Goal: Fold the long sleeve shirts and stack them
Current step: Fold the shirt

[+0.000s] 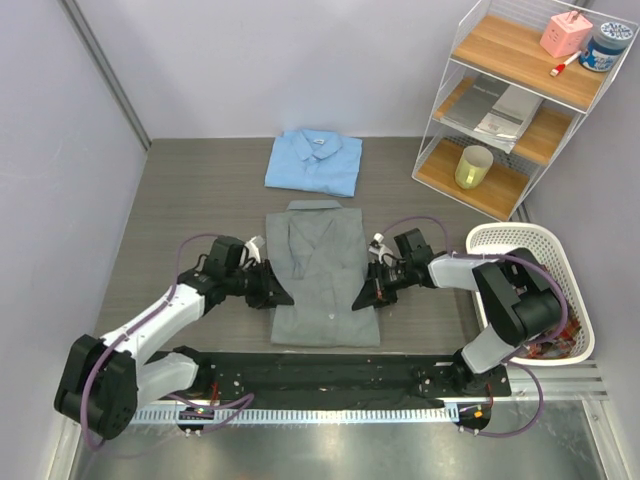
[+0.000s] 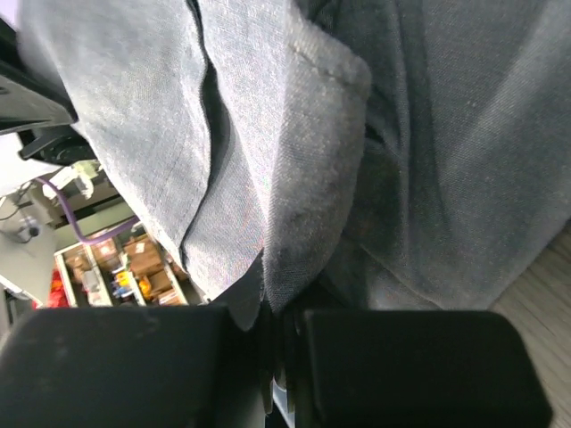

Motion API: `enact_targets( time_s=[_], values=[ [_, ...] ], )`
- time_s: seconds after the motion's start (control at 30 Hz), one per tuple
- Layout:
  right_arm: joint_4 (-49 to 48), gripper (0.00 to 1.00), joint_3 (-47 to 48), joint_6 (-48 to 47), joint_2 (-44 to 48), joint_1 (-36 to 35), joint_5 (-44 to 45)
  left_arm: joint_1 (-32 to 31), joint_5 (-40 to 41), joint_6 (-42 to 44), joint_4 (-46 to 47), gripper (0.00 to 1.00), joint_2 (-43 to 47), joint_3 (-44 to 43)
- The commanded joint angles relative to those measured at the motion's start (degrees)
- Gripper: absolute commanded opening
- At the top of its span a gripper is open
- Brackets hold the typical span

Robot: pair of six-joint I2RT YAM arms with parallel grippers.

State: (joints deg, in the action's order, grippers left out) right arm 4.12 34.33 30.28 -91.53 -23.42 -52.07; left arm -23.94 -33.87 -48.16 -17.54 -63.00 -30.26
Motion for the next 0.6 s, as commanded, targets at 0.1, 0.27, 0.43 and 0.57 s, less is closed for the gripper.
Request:
enact_targets(
  time_s=[0.1,0.27,0.43,0.57],
  values=[
    [2.29,0.14,2.23,-3.39,-0.75,-0.31,6.27,0.65,9.52,2.90,-10.41,0.46,-2.39,-0.06],
    [6.51,0.47,3.99,-5.23,-3.22,-0.31,8.04,1.09,11.80,3.25,-10.76,0.43,-3.00,0.29],
    [14.25,0.52,8.47,-10.41,0.63,1.09,6.12,3.55,4.18,6.14,-5.77,0.50,0.33,-0.76],
    [14.43,0.56,10.58,-12.44,0.56,1.45,7.25,3.99,0.29,6.06,0.92,0.54,-0.17,-0.41]
  ],
)
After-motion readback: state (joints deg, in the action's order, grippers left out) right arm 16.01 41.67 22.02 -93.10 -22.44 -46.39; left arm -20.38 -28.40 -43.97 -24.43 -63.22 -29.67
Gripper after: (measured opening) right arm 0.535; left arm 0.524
